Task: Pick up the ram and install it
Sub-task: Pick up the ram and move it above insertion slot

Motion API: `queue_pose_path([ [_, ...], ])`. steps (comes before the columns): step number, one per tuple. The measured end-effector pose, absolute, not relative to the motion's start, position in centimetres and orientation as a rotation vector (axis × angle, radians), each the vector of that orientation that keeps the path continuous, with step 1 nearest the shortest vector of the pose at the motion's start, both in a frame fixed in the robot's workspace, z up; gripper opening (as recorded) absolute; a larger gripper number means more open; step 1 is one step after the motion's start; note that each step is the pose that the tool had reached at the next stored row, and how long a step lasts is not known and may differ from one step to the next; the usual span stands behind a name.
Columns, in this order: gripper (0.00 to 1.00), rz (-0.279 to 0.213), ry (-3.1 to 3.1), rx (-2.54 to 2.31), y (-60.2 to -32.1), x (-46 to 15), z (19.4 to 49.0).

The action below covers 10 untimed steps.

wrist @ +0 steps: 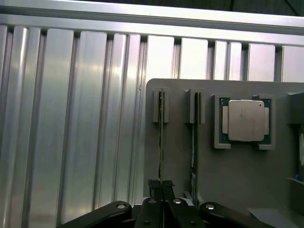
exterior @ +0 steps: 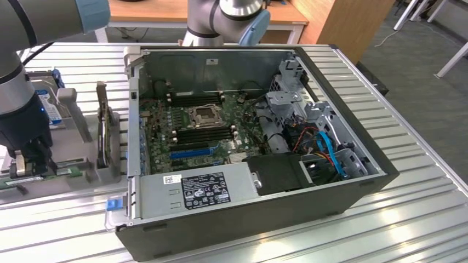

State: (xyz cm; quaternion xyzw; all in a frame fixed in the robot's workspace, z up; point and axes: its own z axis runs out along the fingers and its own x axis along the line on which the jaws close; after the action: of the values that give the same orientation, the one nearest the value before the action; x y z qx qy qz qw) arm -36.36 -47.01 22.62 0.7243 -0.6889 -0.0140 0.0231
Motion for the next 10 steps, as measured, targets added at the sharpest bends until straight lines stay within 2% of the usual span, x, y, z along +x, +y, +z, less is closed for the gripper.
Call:
queue_pose_path([
  [10,0.12,-0.044,-2.142,2.234,-47.0,-36.3,24.2],
])
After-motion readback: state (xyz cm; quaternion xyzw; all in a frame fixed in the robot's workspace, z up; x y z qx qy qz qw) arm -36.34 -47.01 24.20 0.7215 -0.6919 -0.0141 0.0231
